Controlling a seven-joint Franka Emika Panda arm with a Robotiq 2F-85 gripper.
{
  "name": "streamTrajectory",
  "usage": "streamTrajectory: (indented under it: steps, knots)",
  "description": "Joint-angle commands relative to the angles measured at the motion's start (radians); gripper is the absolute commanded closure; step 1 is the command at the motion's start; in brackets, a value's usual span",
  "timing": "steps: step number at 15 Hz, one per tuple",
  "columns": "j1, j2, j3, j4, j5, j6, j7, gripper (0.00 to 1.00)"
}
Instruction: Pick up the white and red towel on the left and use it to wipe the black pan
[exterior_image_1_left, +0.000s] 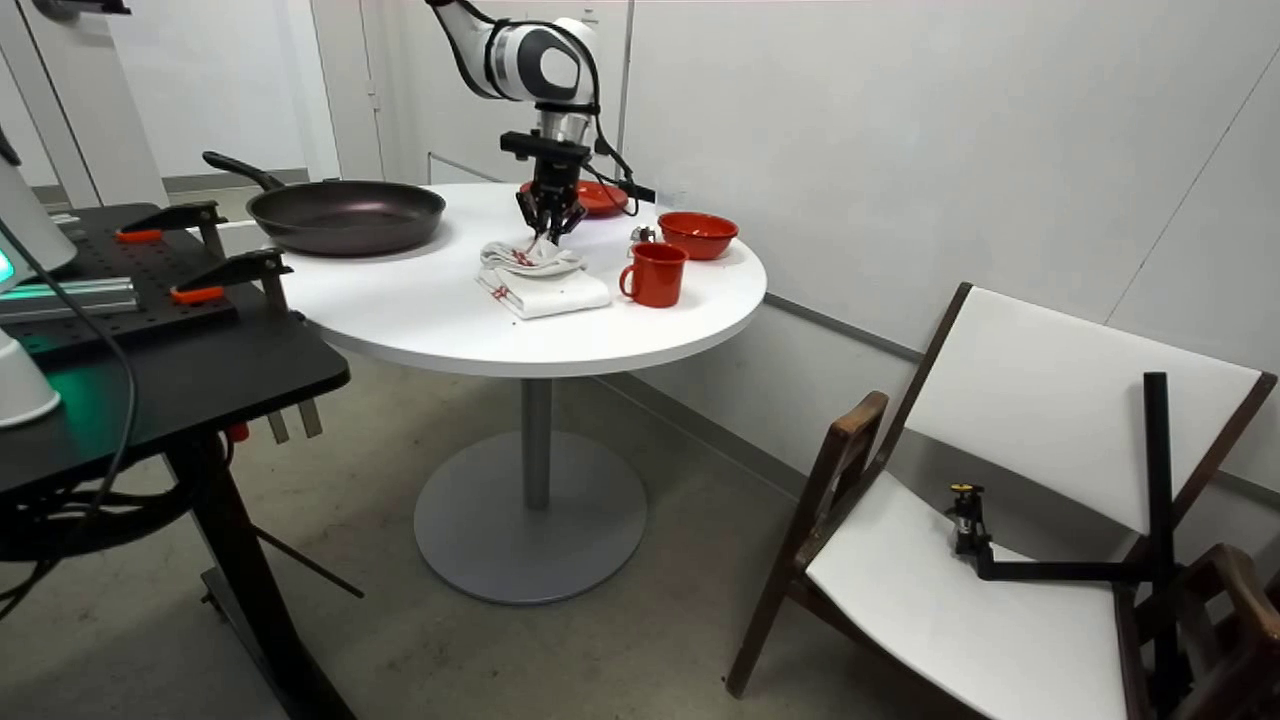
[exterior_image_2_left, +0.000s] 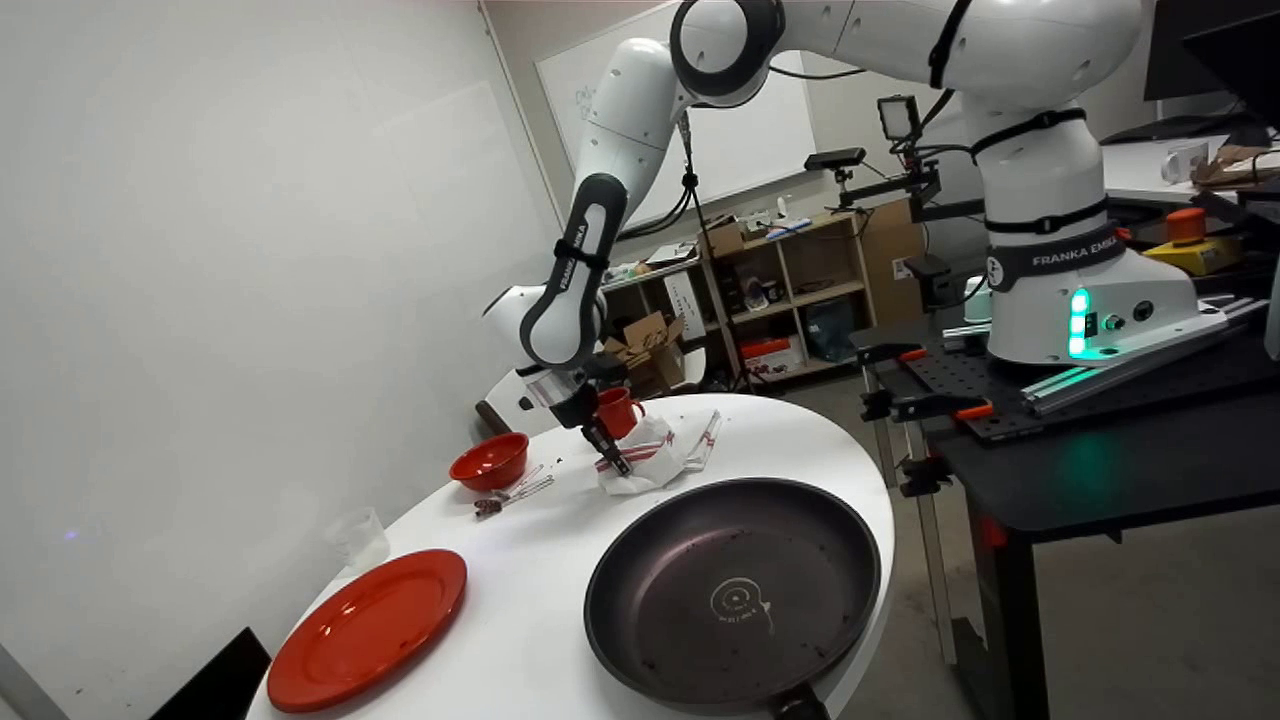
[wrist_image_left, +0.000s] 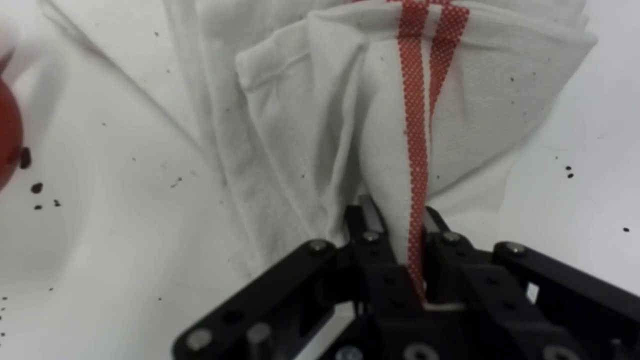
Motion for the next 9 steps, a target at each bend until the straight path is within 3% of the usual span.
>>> streamTrajectory:
  steps: [1,9]
  knots:
    - [-0.028,-0.135,0.039,-0.174,0.067,0.077,-0.006,0.95]
    - [0.0,-0.377,0.093,-0.457,0.167,0.199,0.019,0.95]
